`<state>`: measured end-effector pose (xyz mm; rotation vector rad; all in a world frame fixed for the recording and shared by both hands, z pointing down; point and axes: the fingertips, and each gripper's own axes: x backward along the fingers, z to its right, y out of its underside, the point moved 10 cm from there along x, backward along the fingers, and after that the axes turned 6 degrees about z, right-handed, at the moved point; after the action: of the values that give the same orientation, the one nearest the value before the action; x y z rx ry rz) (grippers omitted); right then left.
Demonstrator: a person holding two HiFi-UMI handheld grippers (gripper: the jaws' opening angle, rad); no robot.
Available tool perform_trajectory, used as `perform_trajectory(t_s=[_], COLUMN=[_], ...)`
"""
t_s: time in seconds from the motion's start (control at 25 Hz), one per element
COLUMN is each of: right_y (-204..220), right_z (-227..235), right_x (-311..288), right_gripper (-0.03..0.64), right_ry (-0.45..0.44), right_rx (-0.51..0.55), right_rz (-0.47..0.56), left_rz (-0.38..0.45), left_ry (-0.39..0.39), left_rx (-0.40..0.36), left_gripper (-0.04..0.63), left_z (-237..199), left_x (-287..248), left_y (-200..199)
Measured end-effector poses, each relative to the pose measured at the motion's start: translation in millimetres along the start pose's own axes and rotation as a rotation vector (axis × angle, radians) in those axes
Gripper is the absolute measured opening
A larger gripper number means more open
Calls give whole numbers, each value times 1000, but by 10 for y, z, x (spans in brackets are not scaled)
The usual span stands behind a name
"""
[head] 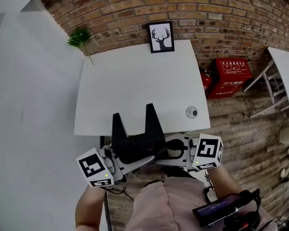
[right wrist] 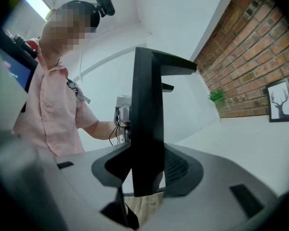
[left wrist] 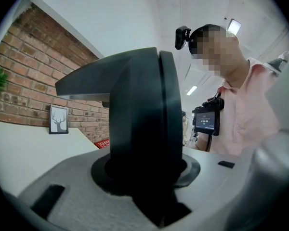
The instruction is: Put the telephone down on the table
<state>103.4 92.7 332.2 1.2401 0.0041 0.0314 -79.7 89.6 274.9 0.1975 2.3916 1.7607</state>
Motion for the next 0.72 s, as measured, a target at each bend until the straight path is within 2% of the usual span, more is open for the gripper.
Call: perform_trajectory(t_s=[0.32, 0.72], right_y=[-214, -439], right_z=[455, 903], right_x=[80, -169], right_gripper=[173, 173], right_ry=[3, 2], right_rx=[-14, -7], right_rz=[17, 22], left_rz=[-2, 9], left_ry=[-11, -17], left_rx=[19, 27], left_gripper=[163, 163], left_z=[-435, -929], left_x=[-190, -53], left_y=[-196, -398])
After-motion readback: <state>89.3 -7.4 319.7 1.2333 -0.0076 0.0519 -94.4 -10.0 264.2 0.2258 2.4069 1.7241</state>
